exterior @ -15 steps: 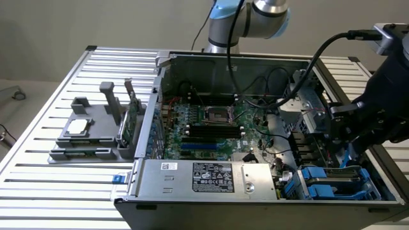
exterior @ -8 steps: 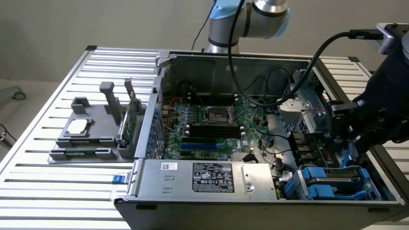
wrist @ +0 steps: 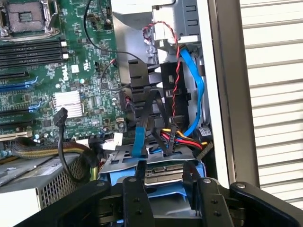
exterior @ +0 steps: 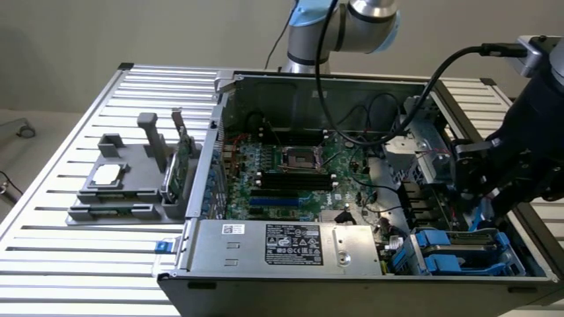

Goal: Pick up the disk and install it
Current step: 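Insert the first disk wire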

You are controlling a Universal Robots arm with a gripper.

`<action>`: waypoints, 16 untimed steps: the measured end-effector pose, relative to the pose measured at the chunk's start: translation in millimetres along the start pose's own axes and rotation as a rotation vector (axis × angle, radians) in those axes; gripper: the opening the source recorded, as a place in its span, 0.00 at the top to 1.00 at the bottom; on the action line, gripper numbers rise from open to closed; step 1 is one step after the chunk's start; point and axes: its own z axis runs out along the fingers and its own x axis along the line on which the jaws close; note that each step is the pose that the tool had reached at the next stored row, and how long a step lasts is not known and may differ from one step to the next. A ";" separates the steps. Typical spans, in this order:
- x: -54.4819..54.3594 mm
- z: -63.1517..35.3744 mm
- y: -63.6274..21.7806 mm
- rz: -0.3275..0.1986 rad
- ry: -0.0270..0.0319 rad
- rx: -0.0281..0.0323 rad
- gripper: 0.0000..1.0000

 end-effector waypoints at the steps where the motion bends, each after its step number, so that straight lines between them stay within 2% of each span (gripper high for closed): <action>1: 0.2 0.3 1.3 0.002 -0.0002 0.0003 0.56; 4: 0.7 1.3 4.3 0.011 -0.0008 0.0013 0.56; 7: 0.9 2.0 6.2 0.021 -0.0025 0.0062 0.56; 9: 0.8 2.5 7.4 0.028 -0.0045 0.0114 0.56; 13: 0.5 3.7 9.8 0.040 -0.0097 0.0255 0.56; 16: 0.4 5.1 11.5 0.050 -0.0129 0.0329 0.56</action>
